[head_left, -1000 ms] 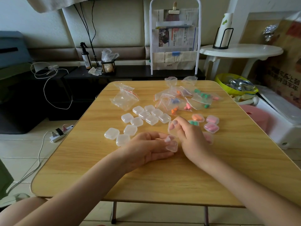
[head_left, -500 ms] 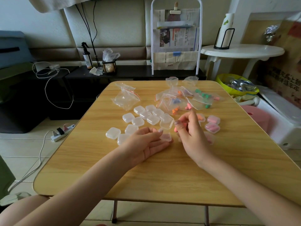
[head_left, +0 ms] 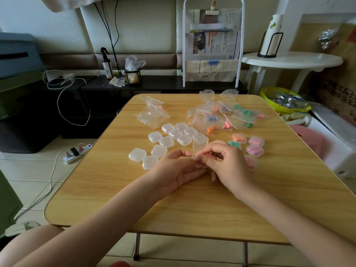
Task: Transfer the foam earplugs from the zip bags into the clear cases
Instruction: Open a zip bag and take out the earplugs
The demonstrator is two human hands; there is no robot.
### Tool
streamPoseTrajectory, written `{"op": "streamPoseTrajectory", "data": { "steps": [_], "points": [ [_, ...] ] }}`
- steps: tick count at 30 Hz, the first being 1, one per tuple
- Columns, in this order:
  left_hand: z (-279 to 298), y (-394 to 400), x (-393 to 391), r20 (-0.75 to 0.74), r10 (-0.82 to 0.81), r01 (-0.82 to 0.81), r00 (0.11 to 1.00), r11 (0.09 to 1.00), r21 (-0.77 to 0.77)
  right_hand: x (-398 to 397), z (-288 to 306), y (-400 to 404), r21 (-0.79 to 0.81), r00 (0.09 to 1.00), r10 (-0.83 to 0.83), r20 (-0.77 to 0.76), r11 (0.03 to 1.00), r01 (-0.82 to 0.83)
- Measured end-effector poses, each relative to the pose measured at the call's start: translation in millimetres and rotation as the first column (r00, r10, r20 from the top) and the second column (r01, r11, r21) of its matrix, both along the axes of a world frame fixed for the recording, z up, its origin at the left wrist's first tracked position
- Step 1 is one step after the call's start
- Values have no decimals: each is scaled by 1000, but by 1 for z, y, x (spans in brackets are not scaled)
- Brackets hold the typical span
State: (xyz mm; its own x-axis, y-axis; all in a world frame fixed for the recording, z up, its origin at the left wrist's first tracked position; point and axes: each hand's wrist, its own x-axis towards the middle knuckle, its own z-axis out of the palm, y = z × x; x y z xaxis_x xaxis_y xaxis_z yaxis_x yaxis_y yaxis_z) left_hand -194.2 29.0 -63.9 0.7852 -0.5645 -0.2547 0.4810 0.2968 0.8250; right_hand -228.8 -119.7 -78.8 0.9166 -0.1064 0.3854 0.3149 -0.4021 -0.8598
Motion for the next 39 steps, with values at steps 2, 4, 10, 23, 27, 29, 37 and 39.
{"op": "streamPoseTrajectory", "data": {
  "steps": [2, 4, 10, 23, 27, 29, 37, 39],
  "points": [
    [1, -2, -2, 27, 23, -23, 999, 1000, 20, 1, 0, 0, -25, 1000, -30, -2, 999, 30],
    [1, -3, -4, 45, 42, -43, 998, 999, 22, 2, 1, -1, -26, 1000, -7, -16, 1000, 6],
    [-1, -2, -1, 22, 70, -70, 997, 998, -4, 2, 1, 0, 96, 998, 42, -54, 995, -37],
    [-1, -5, 1, 37, 80, -83, 996, 993, 86, 5, 5, -5, 399, 991, 42, -127, 917, 12],
    [0, -5, 1, 10, 90, -91, 996, 994, 59, 5, 4, -4, 410, 988, 76, -137, 912, -13],
    [0, -5, 2, 5, 108, -108, 994, 993, 54, 6, 2, -4, 365, 987, 70, -145, 931, -13],
    [0, -7, -4, 114, 65, -81, 991, 987, 136, 5, 2, -7, 189, 1000, -2, 11, 982, -1],
    [1, -7, -6, 134, 58, -76, 989, 988, 136, 5, 1, -6, 150, 1000, 3, 8, 989, -5]
  ]
}}
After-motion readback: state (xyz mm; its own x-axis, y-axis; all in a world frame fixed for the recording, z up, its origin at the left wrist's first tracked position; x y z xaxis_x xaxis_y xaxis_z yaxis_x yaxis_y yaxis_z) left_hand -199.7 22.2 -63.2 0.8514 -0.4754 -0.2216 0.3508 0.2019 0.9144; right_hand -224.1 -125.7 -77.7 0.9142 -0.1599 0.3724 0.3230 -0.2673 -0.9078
